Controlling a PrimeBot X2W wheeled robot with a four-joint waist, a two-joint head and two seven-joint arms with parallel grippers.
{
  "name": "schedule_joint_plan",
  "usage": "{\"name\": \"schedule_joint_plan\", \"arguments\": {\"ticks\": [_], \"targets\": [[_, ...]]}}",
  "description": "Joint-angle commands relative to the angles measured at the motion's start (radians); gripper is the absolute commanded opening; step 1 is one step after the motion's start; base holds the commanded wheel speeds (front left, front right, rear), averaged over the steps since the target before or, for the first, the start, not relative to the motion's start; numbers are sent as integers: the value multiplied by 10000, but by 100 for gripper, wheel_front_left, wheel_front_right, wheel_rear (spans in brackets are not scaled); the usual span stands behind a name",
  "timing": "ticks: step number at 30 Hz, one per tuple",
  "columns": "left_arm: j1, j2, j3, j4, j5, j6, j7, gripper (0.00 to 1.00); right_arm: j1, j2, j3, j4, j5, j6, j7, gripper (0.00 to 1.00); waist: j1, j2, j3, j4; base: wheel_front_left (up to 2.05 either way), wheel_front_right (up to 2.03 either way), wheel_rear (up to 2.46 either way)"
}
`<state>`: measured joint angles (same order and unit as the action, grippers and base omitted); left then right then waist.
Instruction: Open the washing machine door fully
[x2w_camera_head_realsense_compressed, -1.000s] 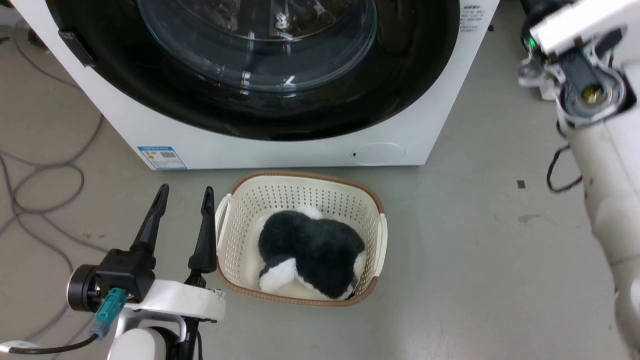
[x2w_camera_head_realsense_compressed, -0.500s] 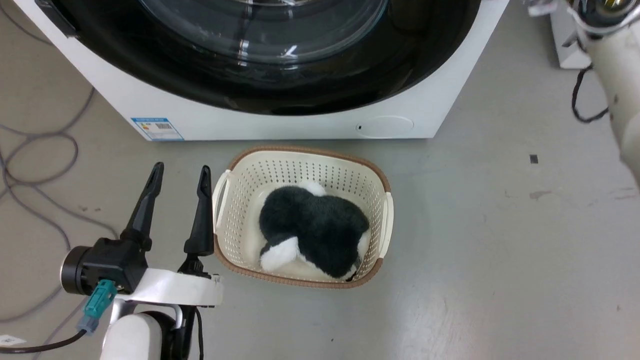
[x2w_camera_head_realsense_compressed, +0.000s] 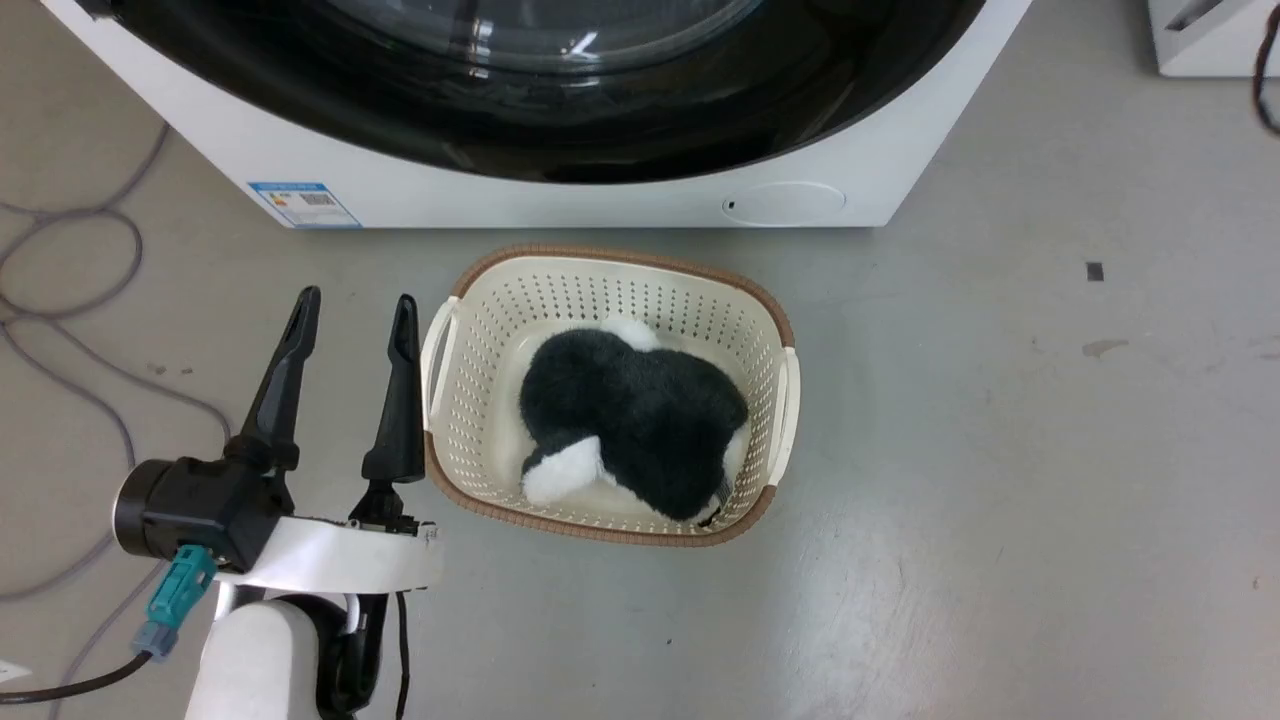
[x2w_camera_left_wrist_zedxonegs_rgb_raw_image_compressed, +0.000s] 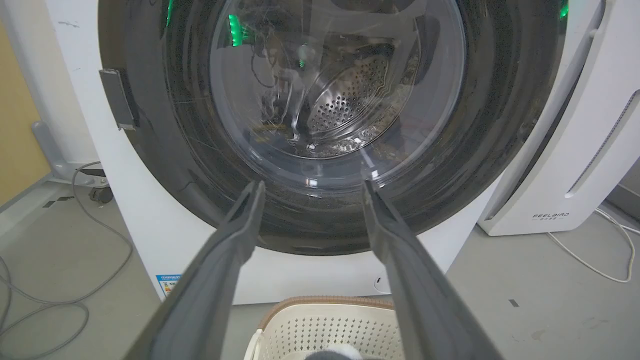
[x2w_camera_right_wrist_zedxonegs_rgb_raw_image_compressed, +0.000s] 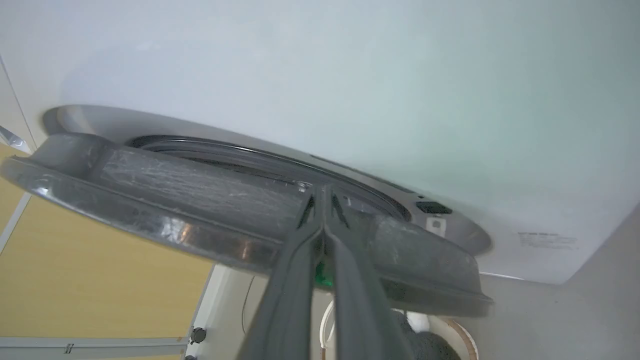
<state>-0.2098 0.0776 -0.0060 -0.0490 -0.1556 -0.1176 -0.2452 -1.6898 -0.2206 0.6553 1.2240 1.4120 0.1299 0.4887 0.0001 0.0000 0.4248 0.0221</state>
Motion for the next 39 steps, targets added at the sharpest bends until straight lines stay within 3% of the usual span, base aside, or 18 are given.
{"name": "schedule_joint_plan", "arguments": {"ticks": [1,11,27,39], "targets": [[-188,30,32,-37,-91,-58,-92,100,-504,-28,205,277,296,8,251,0,-1,0,71,23,0,0,0],[-285,-41,46,55,-143,-114,-166,100,-853,237,741,666,537,8,1831,0,-1,0,127,11,0,0,0],[-383,-143,24,190,-174,-125,-166,100,-302,888,443,665,882,8,1851,0,-1,0,157,65,0,0,0],[-81,-190,19,560,24,-128,-166,100,1058,892,469,55,1105,8,2806,0,-1,0,-544,121,0,0,0]]}}
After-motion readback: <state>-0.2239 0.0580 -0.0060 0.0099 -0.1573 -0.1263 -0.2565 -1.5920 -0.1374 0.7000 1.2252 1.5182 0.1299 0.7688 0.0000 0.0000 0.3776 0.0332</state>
